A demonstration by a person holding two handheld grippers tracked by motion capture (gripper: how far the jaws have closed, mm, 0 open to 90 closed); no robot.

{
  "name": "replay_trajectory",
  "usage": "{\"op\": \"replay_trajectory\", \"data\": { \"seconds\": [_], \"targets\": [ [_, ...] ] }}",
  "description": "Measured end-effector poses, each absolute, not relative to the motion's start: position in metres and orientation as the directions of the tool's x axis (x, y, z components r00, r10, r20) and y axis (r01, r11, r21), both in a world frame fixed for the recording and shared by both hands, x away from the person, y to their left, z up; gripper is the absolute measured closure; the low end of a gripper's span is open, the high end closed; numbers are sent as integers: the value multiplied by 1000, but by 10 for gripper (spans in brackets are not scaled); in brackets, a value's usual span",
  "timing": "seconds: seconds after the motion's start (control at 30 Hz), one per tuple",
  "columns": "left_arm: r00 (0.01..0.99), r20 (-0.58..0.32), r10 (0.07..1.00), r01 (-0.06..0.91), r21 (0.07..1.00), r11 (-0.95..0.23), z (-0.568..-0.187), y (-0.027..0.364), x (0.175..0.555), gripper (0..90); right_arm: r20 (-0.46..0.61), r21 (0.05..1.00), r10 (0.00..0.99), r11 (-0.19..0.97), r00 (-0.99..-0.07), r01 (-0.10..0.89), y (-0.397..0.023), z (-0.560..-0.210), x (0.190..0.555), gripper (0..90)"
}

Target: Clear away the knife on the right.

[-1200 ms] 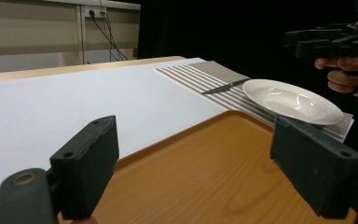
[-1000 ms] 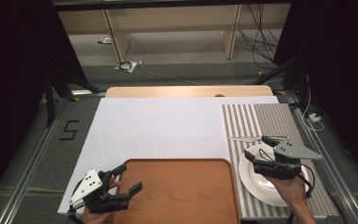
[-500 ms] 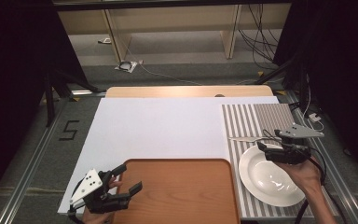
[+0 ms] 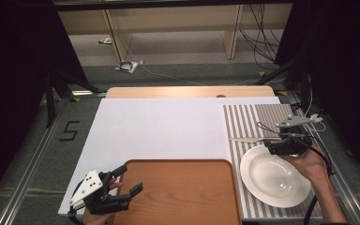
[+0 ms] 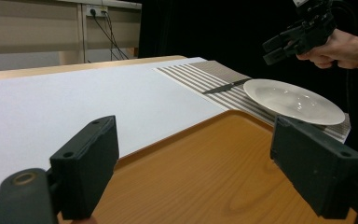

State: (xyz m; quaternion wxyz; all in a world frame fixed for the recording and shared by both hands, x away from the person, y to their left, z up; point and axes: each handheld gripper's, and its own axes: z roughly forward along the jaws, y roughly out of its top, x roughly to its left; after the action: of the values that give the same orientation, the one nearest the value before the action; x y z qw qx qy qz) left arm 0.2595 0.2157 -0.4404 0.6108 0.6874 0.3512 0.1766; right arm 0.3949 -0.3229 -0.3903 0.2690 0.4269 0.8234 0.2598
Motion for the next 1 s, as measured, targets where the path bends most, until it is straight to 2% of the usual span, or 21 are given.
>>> {"op": "replay_trajectory", "data": {
  "seconds": [0.63, 1.0],
  "targets": [
    [687, -190, 701, 270, 963, -4, -441, 216, 260, 152, -240, 537, 844, 527, -480, 658, -337, -391, 437, 259],
    [688, -188, 700, 269, 963, -6, -441, 216, 260, 152, -234, 420, 842, 539, -486, 730, -341, -401, 468, 271]
  ]
}}
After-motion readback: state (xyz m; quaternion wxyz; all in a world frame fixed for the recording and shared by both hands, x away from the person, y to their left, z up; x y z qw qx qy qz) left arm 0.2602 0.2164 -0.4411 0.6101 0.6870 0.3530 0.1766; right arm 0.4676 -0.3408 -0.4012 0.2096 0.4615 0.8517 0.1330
